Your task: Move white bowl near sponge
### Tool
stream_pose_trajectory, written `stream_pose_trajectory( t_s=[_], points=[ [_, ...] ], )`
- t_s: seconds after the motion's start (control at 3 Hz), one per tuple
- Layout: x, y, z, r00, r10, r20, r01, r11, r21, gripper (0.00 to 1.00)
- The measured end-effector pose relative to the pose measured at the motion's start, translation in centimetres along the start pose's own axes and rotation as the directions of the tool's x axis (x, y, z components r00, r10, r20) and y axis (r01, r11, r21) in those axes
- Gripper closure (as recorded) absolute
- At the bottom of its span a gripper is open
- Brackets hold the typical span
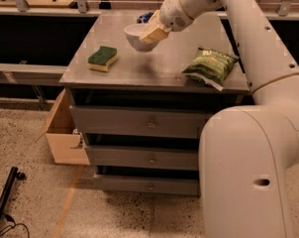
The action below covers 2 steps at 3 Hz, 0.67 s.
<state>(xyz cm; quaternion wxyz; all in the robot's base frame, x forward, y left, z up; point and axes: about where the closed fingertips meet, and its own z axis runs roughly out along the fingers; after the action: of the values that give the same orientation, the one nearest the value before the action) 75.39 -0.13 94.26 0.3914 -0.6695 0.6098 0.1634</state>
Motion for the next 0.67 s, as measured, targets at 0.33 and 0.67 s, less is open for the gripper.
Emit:
stream_pose_trajectory(
  t_s=[0.33, 0.67],
  points=[
    [-1.3, 0.9, 1.2, 0.998, -0.056, 0.012, 0.056, 0.9981, -0.024, 1.0],
    [-1.1, 1.5, 3.2, 0.996, -0.088, -0.002, 0.088, 0.9958, -0.024, 1.0]
  ],
)
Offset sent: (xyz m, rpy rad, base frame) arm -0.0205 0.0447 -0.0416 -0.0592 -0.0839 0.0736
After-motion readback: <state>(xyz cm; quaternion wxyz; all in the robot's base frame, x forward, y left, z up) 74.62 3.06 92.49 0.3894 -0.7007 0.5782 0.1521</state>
